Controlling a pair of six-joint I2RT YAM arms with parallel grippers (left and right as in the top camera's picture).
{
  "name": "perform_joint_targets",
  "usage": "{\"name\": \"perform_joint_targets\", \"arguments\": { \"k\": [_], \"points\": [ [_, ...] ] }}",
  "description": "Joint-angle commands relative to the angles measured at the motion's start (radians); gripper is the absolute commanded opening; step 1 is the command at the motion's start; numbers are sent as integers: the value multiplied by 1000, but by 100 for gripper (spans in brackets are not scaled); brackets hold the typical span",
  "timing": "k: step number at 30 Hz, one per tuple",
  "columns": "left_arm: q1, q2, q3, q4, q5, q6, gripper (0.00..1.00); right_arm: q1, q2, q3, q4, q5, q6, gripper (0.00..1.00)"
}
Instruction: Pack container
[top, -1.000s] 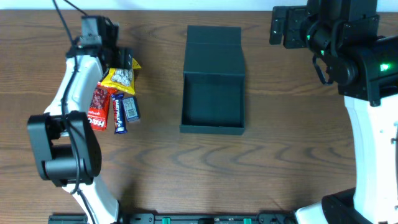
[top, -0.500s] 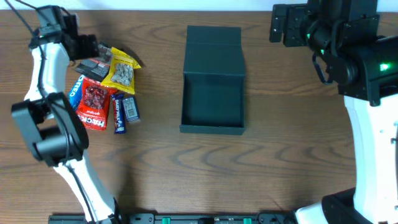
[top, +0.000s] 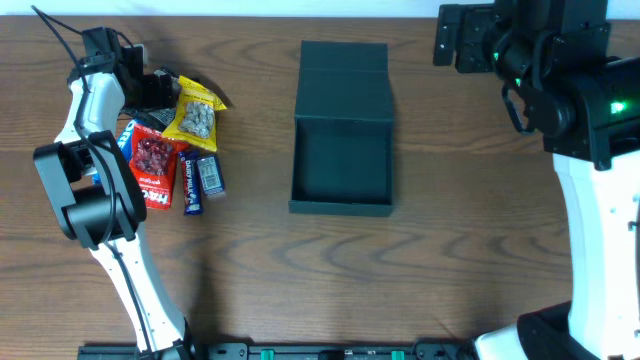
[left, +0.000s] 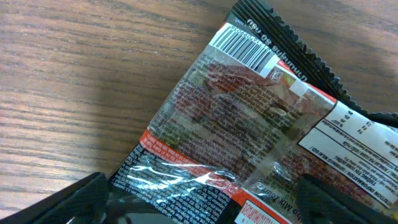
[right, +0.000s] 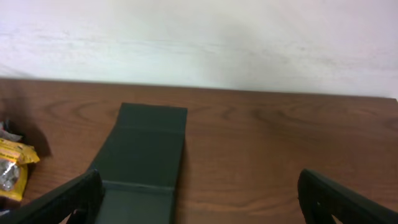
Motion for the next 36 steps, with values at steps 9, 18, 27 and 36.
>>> {"name": "perform_joint_targets", "arguments": {
  "k": [9,18,27,36],
  "points": [
    [-38,77,26,-11,-12,37,67,-4,3,-6,19,-1,13,99],
    [-42,77,26,-20,-19,44,17,-4,3,-6,19,-1,19,99],
    [-42,77,153,-104,-15,-17,45,-4,3,-6,18,-1,19,99],
    [26,77,368,-285,97,-95,87,-4,3,-6,10,-1,19,99]
  ]
}}
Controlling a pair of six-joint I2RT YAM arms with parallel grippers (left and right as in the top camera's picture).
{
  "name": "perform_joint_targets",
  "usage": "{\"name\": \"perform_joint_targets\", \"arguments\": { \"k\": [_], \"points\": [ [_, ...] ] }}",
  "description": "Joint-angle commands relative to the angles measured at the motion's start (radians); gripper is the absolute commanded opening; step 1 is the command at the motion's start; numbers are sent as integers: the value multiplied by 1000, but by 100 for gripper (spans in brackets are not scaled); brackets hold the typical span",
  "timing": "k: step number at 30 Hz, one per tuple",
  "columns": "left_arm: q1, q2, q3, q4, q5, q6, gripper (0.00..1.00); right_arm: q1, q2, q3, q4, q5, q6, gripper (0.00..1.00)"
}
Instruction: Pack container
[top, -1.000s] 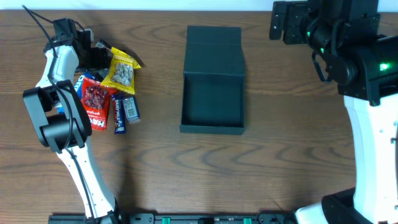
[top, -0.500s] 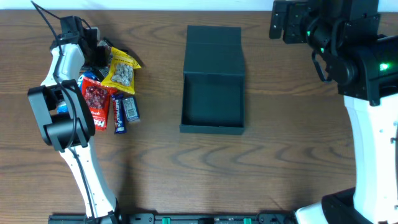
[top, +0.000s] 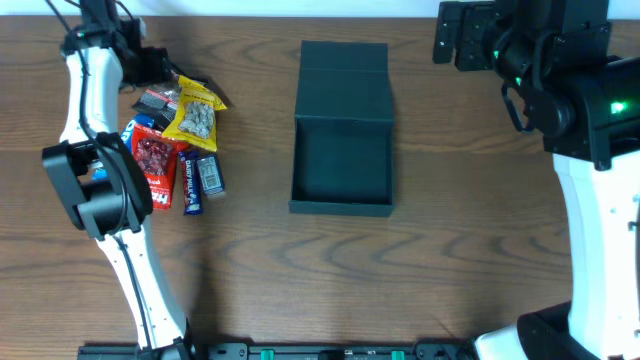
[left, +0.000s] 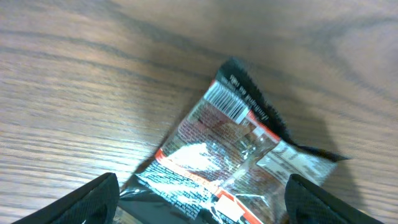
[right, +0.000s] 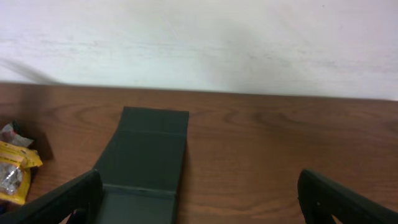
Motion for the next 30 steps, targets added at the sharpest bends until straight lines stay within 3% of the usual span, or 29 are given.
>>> {"name": "perform_joint_targets", "arguments": {
  "k": [1,6,22,25,30],
  "points": [
    [66,2,20,-40,137,-38,87,-4,3,-5,0,3,14,99],
    [167,2,-37,-48,303,-53,86,-4,3,-5,9,3,14,99],
    [178,17,-193,44,373,-108,91,-4,3,-5,30,-39,23,99],
    [167,26,-195,61,374,-166,77,-3,3,-5,29,-43,23,99],
    [148,57,-195,63,375,-222,72,-3,3,-5,27,-57,23,99]
  ]
}}
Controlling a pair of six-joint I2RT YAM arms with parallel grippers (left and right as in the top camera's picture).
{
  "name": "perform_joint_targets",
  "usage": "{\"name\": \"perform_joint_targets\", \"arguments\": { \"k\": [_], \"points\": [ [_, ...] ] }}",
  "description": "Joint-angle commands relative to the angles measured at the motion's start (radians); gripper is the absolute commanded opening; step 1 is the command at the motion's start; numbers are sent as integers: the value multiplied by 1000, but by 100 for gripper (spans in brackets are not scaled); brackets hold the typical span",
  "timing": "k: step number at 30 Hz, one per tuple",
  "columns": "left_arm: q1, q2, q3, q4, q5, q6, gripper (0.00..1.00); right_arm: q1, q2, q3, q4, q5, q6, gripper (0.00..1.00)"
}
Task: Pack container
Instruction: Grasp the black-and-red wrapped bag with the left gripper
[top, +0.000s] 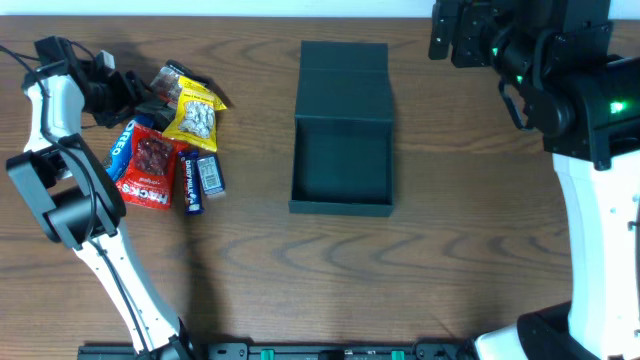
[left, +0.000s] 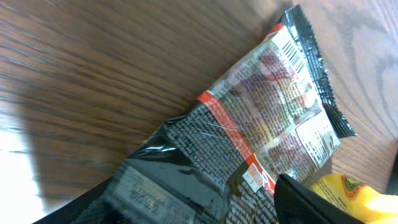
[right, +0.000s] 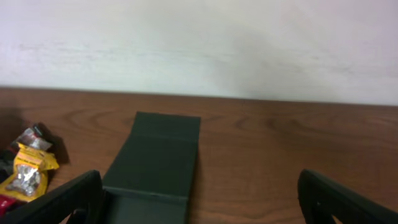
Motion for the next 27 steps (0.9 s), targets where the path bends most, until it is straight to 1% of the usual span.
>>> {"name": "perform_joint_targets", "arguments": {
  "k": [1,2,4,5,6,7,11,15,19,22,27],
  "points": [
    [-21,47,-4,-3,11,-58,66,-3,3,-5,-3,-9,11,99],
    [-24,49,-4,-2,11,-64,58,-3,3,-5,-4,-9,11,99],
    [-31,50,-4,5,8,-69,38,-3,3,-5,-5,-9,11,99],
    [-34,50,-4,8,6,-78,30,-3,3,-5,-6,-9,11,99],
    [-34,50,-4,12,6,-90,20,-3,3,-5,-7,-9,11,99],
    [-34,50,-4,15,7,-102,6,-3,3,-5,-9,-9,11,99],
    [-32,47,4,23,8,-117,6,-3,3,-5,-18,-9,11,99],
    [-31,36,56,5,11,-116,6,-3,3,-5,-18,-9,11,99],
    [-35,-3,165,-47,4,-75,6,-3,3,-5,-16,-5,10,99],
    [-43,-46,271,-94,-34,-32,6,-3,3,-5,-11,-5,10,99],
    [-65,-139,422,-157,-50,-17,6,-5,3,-5,-4,6,10,99]
  ]
}}
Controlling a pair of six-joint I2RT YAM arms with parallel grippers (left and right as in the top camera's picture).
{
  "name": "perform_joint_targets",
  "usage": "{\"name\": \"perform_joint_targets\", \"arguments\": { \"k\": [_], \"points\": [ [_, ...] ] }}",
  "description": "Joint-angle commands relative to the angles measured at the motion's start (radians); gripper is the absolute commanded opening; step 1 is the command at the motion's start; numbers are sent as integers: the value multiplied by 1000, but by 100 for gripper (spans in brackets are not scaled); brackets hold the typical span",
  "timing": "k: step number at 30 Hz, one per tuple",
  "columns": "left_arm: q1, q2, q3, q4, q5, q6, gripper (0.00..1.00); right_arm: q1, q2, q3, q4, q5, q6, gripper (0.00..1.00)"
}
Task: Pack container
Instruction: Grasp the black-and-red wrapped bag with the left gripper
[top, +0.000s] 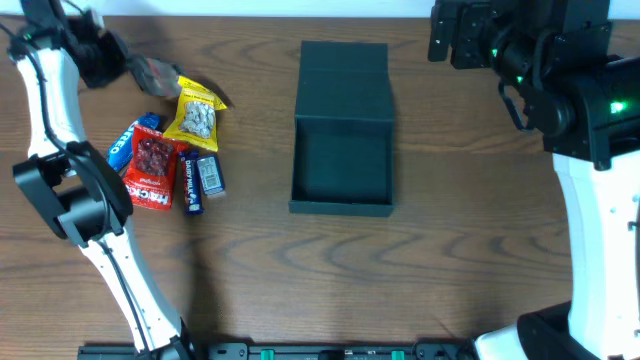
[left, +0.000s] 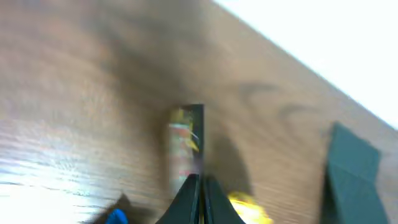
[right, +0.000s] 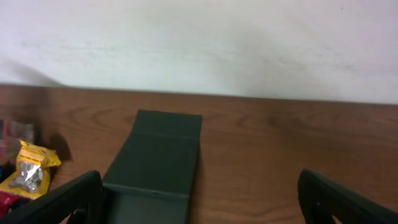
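The open black box (top: 342, 165) lies mid-table with its lid (top: 343, 78) folded back. My left gripper (top: 118, 60) is at the far left corner, shut on a black-and-red clear snack packet (top: 152, 72) that hangs above the table. In the left wrist view the left gripper (left: 200, 182) pinches the packet (left: 185, 134) edge-on, blurred. The yellow bag (top: 192, 112), red bag (top: 150, 168) and blue bars (top: 200, 178) lie in a pile left of the box. My right gripper (top: 452, 35) is held high at the far right, open and holding nothing.
A blue round-ended packet (top: 120, 146) lies at the pile's left edge. The white wall runs along the table's far edge (right: 261, 99). The right wrist view shows the box lid (right: 163, 149) and the yellow bag (right: 28, 171) from behind.
My left gripper, then open low beside the packet at the pile's back, is now shut on it and higher, with the packet off the table. The right arm has hardly moved.
My left gripper was open close over the black-and-red packet at the back of the pile. Then it stood higher above it, then low at the packet's left end. Now it is shut on the packet and raised. The right gripper stayed open above the far right.
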Motion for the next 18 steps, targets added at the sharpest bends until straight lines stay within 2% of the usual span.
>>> {"name": "perform_joint_targets", "arguments": {
  "k": [1,8,12,15,16,18],
  "points": [
    [-24,-123,99,-23,-17,42,6,-5,3,-5,3,16,9,99],
    [-113,-259,121,-60,-24,102,6,-5,3,-5,6,31,-10,99],
    [-166,-299,121,-116,-172,101,6,-5,3,-5,3,31,-10,99],
    [-172,-265,119,-159,-257,101,6,-5,3,-5,-5,30,-10,99],
    [-172,-243,119,-171,-253,101,12,-5,3,-5,-7,30,-10,99],
    [-171,-188,119,-190,-269,100,65,-5,3,-5,-9,30,-10,99]
  ]
}}
